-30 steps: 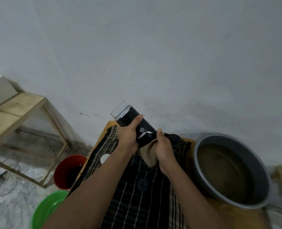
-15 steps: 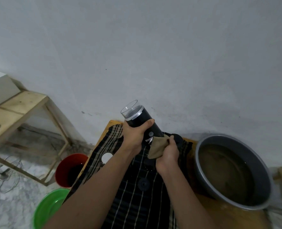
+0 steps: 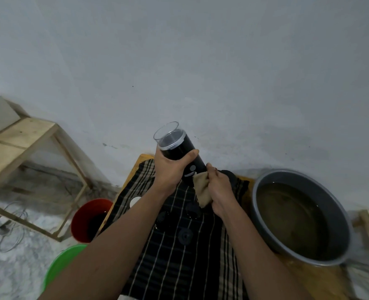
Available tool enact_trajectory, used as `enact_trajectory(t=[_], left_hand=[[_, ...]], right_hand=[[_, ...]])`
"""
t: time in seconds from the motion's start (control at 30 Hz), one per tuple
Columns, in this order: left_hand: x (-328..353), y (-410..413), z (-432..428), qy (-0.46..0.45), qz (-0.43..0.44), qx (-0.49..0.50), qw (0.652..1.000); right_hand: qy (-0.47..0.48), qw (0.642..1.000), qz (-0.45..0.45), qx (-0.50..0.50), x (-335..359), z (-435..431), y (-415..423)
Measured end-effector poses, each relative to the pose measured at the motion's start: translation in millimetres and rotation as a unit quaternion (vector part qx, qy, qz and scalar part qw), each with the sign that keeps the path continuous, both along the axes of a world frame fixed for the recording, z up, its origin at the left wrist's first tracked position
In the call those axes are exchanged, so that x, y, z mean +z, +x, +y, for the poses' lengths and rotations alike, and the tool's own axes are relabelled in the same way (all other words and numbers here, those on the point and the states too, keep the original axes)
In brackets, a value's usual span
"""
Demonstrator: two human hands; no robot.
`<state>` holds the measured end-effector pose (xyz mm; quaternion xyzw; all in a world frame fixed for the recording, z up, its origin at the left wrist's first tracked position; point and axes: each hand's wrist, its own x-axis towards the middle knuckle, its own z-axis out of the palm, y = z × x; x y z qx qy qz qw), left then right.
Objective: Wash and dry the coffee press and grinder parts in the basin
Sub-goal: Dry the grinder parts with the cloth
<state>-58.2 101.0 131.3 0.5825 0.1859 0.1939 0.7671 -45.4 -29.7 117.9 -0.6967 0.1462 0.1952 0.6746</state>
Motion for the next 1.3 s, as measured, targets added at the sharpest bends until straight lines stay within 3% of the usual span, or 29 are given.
enact_trajectory(t=[0.07,0.13,0.27,0.33,0.57,1.07,1.13,1.2,1.3], left_hand=[[-12.5,-2.8,4.2,0.039,0.009,0.005,0.999],[-28.4,-3.7,13.5,0.134,0.032,-0.013,0.990],[-58.1,-3.9,35.3,0.323,0.089,-0.059,0.940],[-70.5,-6.1,42.3,0.368,0.116,-0.072,0.920],[-100.8,-6.6,45.0,0.421,0.202,-0.063,0.882],[-132.9,-9.6,45.6,0.304,0.204,-0.061,0.928],[-126.4,-23.5,36.5,0.362,0.191,-0.011,0.912],[-123.2,-46.8,24.8,0.445,0.109,0.013,0.889],[-125.4,-83.9,6.8,0.530,0.060,-0.136,0.835]], right_hand=[[-0.058,0.997,-0.047,0.011,-7.2,-4.0,-1.4],[-0.087,0.995,-0.050,0.009,-22.1,-11.1,-5.8],[-0.124,0.992,-0.019,0.034,-46.6,-23.6,-15.9],[-0.135,0.990,-0.008,0.045,-57.9,-28.6,-21.5],[-0.142,0.988,0.030,0.060,-84.4,-51.9,-36.8],[-0.145,0.984,0.089,0.048,-108.0,-53.1,-37.6],[-0.153,0.983,0.085,0.050,-107.7,-51.6,-36.5],[-0.160,0.982,0.082,0.052,-105.4,-50.4,-35.3],[-0.165,0.982,0.066,0.055,-100.3,-49.3,-36.8]])
